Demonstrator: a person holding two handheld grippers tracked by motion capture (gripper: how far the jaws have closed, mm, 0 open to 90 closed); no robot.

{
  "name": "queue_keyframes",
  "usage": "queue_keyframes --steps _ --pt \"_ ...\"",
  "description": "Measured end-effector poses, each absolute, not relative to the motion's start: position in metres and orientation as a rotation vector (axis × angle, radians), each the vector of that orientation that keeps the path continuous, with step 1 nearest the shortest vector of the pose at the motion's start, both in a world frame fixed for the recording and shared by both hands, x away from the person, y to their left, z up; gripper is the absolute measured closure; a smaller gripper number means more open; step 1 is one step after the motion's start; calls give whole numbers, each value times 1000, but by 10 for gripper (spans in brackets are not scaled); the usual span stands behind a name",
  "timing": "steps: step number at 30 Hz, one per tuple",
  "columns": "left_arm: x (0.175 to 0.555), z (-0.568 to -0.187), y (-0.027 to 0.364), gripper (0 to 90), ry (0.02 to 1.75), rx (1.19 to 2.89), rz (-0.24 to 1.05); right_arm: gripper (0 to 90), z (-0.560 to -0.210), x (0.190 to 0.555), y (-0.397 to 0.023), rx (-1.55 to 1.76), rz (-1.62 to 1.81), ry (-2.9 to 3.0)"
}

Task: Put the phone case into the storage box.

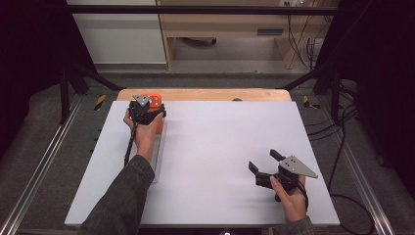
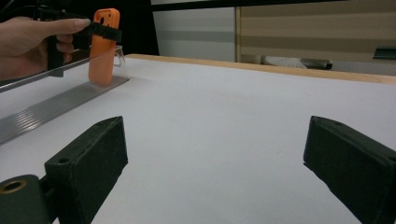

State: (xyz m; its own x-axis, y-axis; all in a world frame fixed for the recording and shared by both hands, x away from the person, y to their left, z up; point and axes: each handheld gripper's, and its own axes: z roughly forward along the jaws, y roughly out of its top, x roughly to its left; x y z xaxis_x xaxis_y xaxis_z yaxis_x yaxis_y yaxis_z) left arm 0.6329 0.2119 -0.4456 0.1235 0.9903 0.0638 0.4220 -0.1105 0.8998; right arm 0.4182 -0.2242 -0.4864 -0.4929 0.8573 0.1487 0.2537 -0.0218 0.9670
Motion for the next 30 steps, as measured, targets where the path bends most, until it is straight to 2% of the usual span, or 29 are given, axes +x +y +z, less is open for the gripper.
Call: queue_keyframes --steps 12,30 --pt "634 -447 215 130 1406 1622 906 60 -487 418 -224 1161 1547 1749" --pt "634 -443 218 93 1377 1584 912 58 -486 418 -224 1160 1548 1749"
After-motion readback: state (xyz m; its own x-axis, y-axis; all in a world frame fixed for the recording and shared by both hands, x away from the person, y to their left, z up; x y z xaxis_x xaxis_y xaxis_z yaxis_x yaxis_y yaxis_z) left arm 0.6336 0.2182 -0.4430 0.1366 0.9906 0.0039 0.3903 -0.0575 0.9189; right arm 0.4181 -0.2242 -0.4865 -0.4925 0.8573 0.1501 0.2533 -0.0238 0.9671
